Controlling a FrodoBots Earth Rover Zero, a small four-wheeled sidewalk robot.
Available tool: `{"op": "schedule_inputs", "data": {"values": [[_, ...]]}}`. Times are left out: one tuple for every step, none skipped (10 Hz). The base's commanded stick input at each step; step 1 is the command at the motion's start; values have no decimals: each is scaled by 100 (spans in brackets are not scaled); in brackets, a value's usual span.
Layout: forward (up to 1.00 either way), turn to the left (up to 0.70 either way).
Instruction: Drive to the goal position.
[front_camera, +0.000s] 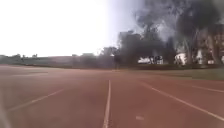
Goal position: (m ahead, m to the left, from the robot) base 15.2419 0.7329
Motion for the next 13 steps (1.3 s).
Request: {"op": "schedule_inputs", "data": {"values": [[70,0],[70,0],[70,0],[70,0],[70,0],[70,0],[70,0],[70,0],[70,0],[70,0],[70,0],[70,0],[70,0]]}}
